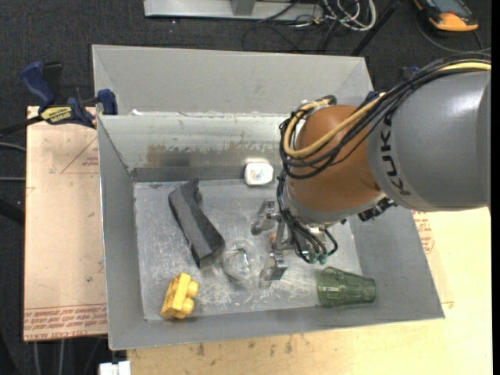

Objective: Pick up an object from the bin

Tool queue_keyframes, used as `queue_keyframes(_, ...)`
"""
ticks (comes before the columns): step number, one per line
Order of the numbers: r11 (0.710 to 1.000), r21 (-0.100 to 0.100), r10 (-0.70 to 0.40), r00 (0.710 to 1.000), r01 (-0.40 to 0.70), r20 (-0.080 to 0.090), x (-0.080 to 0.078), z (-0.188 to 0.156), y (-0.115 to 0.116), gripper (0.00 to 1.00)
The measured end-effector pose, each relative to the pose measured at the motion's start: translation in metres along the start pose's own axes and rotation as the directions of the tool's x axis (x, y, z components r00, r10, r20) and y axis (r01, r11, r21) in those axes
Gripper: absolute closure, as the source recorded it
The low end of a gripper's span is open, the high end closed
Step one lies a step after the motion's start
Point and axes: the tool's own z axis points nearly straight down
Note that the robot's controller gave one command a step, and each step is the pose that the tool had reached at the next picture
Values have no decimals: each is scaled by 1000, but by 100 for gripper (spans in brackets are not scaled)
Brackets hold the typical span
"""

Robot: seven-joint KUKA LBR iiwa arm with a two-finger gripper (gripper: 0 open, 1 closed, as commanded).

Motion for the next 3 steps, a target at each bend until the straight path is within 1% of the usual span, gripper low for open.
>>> queue_keyframes(1, 1000, -1, 2, 1000, -2, 7, -2, -4, 0, 0)
queue_keyframes(2, 999, 2, -47, 999, 47, 12, -21, 8, 13, 0)
queue_keyframes(3, 978, 3, -206, 978, 206, 9, -46, 26, 71, 0)
